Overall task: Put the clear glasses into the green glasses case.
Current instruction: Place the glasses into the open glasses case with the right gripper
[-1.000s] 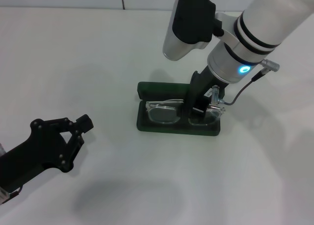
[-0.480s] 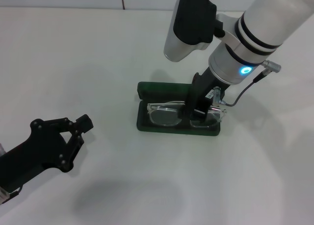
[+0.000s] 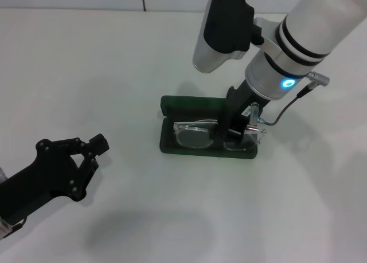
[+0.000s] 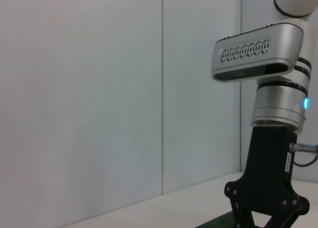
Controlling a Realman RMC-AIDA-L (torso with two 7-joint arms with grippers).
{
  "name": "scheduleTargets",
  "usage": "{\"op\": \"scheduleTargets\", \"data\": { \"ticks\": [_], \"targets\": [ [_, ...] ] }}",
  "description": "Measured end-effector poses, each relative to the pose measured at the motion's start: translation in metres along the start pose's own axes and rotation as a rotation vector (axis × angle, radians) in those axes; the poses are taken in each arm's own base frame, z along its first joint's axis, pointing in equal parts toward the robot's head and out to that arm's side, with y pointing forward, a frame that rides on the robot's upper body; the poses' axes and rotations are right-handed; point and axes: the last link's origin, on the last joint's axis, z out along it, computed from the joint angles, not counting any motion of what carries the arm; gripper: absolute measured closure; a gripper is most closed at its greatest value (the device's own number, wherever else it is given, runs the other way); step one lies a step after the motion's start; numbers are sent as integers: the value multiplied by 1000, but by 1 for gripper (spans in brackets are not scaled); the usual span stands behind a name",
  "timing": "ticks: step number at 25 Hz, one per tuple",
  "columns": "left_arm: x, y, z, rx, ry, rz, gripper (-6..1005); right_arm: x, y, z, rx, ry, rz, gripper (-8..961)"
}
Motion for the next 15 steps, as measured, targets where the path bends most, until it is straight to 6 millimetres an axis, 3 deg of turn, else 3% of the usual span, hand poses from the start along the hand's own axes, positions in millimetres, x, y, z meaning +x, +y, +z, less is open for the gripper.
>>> {"op": "scheduleTargets", "data": {
  "ticks": [15],
  "targets": [
    [0, 1, 0, 0, 1, -3, 943, 0, -1, -1, 1, -2, 5, 902]
  ]
}}
